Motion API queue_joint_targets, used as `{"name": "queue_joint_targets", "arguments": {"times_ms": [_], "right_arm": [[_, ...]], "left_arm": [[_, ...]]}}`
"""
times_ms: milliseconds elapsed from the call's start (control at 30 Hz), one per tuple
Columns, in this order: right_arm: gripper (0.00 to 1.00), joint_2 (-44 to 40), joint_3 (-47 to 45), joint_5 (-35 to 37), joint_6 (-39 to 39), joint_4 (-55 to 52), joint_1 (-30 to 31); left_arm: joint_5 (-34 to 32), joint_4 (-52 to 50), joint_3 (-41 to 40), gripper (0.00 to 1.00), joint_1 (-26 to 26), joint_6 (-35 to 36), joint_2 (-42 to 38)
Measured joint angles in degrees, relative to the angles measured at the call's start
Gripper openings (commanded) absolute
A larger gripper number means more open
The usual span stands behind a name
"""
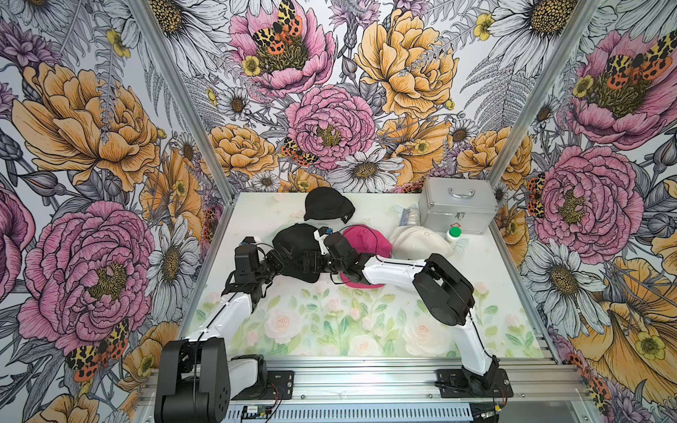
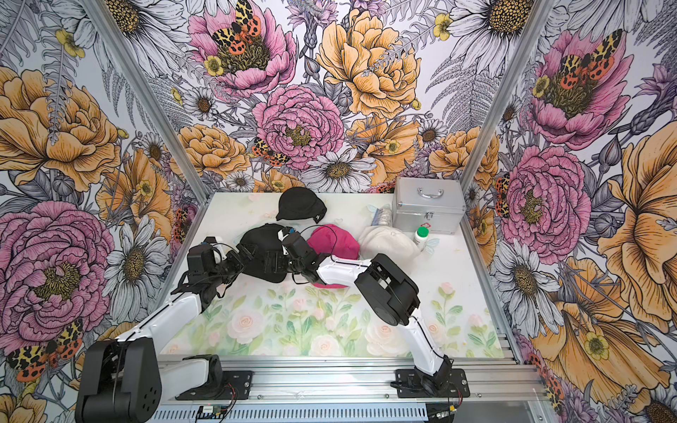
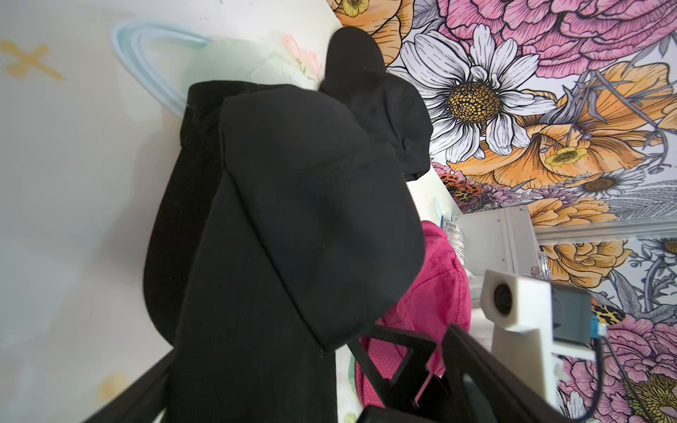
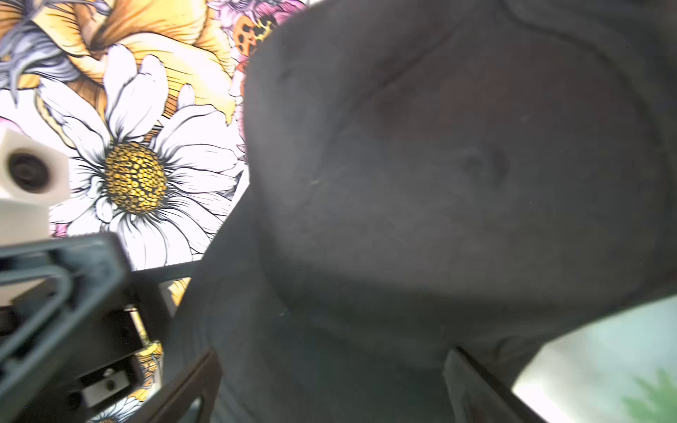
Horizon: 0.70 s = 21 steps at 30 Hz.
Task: Stack the baseball caps by color
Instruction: Place the baseball cap on the baseball cap.
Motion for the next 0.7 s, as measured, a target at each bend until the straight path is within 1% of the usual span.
{"name": "queue_joint_targets", "arguments": {"times_ms": [67, 200, 233, 300, 367, 400, 500, 700], "right_arm": [[0.98, 0.00, 1.49, -0.02, -0.76, -0.17, 0.00], [0.99, 1.31, 5.46, 0.68, -2.45, -4.44, -1.03], [0.99, 1.70, 6.58, 1.20, -3.06, -5.46, -1.33], [0.99, 1.90, 7.69, 2.75, -4.59, -6.27, -1.97], [0.99, 1.90, 8.17, 3.76, -6.43, -6.45, -2.69], [0.99, 1.90, 8.28, 4.11, -7.69, -6.62, -3.15], [0.98, 1.95, 9.07, 3.63, -12.44, -7.61, -5.20], [0.99, 4.74, 16.20, -0.52, -26.14, -9.31, -10.16]], "left_arm": [[-0.13, -0.35, 0.70, 0.99, 0.00, -0.07, 1.92], [-1.53, -0.31, 2.05, 0.99, 0.61, 0.20, 4.79], [-1.90, -0.13, 2.08, 0.97, 0.90, 0.28, 5.18], [-2.40, 0.26, 1.73, 0.90, 1.66, 0.33, 5.92], [-2.36, 2.10, 0.50, 0.87, 2.43, 0.15, 6.62], [-2.23, 2.67, -0.04, 0.86, 2.67, 0.11, 7.02], [-1.70, 3.58, -1.09, 0.86, 2.86, 0.11, 8.15], [-1.29, 4.85, -2.27, 0.87, 4.04, 0.09, 8.55]]}}
